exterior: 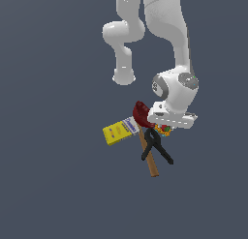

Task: Pick up a designated object from a clutter of objects.

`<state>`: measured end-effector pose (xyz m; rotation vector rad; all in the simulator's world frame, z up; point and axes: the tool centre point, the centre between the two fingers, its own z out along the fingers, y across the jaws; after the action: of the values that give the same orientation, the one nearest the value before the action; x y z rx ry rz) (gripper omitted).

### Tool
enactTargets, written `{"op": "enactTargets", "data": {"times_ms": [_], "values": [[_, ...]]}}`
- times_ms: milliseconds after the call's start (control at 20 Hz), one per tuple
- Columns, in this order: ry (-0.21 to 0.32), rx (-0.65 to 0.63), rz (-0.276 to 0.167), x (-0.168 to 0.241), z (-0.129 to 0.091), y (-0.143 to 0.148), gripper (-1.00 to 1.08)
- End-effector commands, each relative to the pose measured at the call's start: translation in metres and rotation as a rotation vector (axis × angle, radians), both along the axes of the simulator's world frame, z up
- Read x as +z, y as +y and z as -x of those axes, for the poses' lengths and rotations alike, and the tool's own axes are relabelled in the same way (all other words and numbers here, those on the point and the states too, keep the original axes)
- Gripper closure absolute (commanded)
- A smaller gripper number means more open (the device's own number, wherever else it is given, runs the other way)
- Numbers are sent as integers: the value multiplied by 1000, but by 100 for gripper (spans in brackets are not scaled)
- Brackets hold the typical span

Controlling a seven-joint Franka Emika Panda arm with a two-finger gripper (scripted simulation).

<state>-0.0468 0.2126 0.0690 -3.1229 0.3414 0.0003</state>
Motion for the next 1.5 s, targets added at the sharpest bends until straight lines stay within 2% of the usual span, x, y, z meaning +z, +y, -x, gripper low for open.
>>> {"op": "enactTargets", "data": {"times_ms": [0, 300, 1450], "values": [[-1, 0, 0, 12, -5, -1, 108], [-1, 0, 0, 55, -21, -4, 108], [-1, -1, 0, 266, -105, -16, 108]]}}
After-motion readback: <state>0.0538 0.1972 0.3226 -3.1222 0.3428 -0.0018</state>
